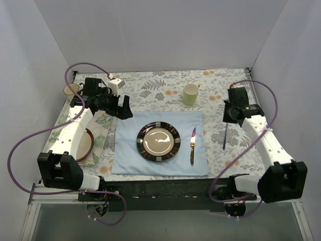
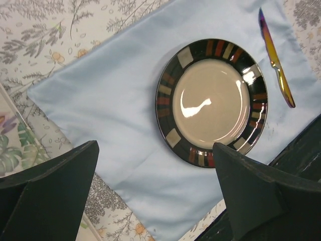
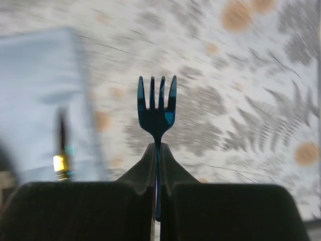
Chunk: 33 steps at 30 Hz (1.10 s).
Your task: Set the dinner table for one person
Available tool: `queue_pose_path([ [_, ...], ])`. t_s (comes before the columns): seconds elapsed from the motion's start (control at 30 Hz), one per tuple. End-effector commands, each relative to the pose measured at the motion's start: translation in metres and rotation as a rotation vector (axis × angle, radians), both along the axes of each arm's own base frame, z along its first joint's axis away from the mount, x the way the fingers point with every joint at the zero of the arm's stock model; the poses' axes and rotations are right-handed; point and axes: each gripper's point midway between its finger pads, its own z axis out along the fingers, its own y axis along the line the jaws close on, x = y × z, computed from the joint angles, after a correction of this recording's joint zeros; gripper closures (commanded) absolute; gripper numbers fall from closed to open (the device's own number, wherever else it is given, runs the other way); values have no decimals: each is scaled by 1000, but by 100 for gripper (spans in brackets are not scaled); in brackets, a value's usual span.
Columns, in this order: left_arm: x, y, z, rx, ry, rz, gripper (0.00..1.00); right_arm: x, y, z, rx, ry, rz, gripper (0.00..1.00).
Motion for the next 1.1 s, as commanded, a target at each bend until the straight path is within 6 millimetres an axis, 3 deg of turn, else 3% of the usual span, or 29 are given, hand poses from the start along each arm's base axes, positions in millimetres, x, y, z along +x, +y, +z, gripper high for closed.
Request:
queue_pose_path([
  [0.0, -13, -4, 41, -42, -69, -39, 2, 27, 117, 102, 231, -358, 63, 99],
  [0.03, -9, 4, 39, -9, -74, 12, 2, 16, 169, 109, 345, -359, 119, 99],
  [0.07, -5, 11, 38, 15, -84, 45, 2, 14, 200, 107, 395, -342, 154, 99],
  [0.1, -2, 18, 34, 37, -93, 75, 2, 15, 231, 120, 455, -368, 190, 99],
  [0.13, 1, 27, 31, 66, -99, 114, 2, 2, 281, 135, 540, -388, 276, 99],
  [0.17, 7, 42, 29, 109, -113, 179, 2, 2, 313, 114, 537, -337, 308, 99],
  [0.2, 9, 49, 28, 129, -119, 210, 2, 3, 344, 137, 597, -362, 348, 99],
  [0.23, 8, 56, 29, 141, -131, 237, 2, -9, 377, 137, 636, -335, 401, 99],
  [0.27, 11, 70, 30, 169, -144, 289, 2, -11, 406, 102, 615, -249, 432, 99],
  [0.3, 11, 76, 31, 181, -151, 309, 2, -10, 433, 119, 667, -259, 456, 99],
  [0.33, 10, 80, 31, 192, -154, 326, 2, -21, 456, 112, 693, -217, 484, 99],
  [0.37, 10, 86, 32, 211, -162, 349, 2, -26, 481, 78, 680, -134, 512, 99],
  [0.4, 10, 87, 31, 214, -159, 353, 2, -29, 495, 69, 676, -104, 522, 99],
  [0.43, 9, 86, 30, 212, -156, 351, 2, -31, 516, 86, 715, -118, 539, 99],
  [0.47, 7, 85, 29, 208, -146, 341, 2, -34, 523, 49, 660, -45, 521, 99],
  [0.57, 6, 84, 28, 207, -145, 332, 2, -40, 539, 27, 696, 15, 479, 99],
  [0.67, 6, 84, 28, 208, -144, 331, 2, -40, 533, -2, 648, 33, 411, 99],
  [1.03, 4, 81, 24, 200, -132, 312, 2, -39, 500, -68, 420, 94, 300, 99],
  [1.07, 4, 81, 24, 201, -132, 308, 2, -32, 502, -61, 417, 69, 291, 99],
])
